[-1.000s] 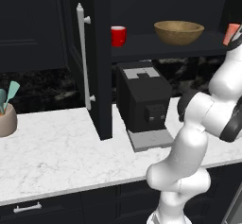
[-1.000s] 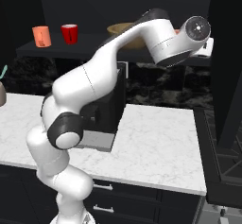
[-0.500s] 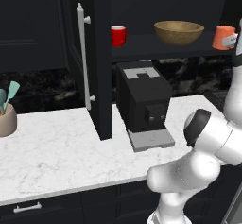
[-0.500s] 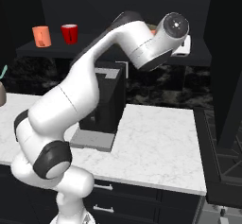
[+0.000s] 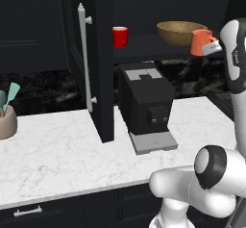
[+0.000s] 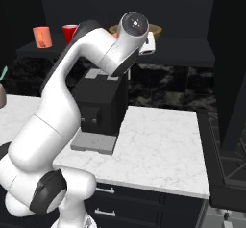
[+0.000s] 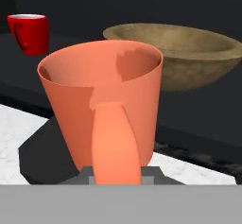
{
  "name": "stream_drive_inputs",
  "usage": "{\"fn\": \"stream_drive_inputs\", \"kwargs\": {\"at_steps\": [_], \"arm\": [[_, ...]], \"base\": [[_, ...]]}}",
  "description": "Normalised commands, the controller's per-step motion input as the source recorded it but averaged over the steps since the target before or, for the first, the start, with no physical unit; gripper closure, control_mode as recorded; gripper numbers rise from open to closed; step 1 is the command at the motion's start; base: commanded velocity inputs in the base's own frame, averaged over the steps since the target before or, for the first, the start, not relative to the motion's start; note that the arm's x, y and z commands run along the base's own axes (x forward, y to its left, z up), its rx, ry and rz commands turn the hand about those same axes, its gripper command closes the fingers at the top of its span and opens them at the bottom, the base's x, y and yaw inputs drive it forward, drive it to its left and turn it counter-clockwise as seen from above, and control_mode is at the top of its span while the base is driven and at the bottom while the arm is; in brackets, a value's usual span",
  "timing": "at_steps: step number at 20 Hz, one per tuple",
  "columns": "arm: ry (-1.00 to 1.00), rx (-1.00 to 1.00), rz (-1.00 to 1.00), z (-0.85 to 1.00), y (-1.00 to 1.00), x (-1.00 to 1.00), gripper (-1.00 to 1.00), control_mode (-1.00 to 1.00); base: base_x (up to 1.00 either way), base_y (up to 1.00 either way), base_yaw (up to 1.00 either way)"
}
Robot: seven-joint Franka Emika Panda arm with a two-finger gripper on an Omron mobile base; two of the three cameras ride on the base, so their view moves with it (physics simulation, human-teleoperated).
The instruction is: Gather all objects into one cabinet and sort the glasses and bowls to opposite sides.
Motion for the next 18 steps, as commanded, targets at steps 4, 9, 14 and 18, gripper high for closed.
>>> {"fn": "stream_drive_inputs", "kwargs": {"at_steps": [4,9,14,18], "arm": [[0.0,-0.03,0.13,0.0,0.91,0.0,1.0,-1.0],[0.0,0.0,0.1,0.0,0.74,0.05,1.0,-1.0],[0.04,0.0,0.06,0.08,0.62,0.27,1.0,-1.0],[0.17,0.0,0.01,0.19,0.52,0.44,1.0,-1.0]], "base": [[0.0,0.0,0.0],[0.0,0.0,0.0],[0.0,0.0,0.0],[0.0,0.0,0.0]]}}
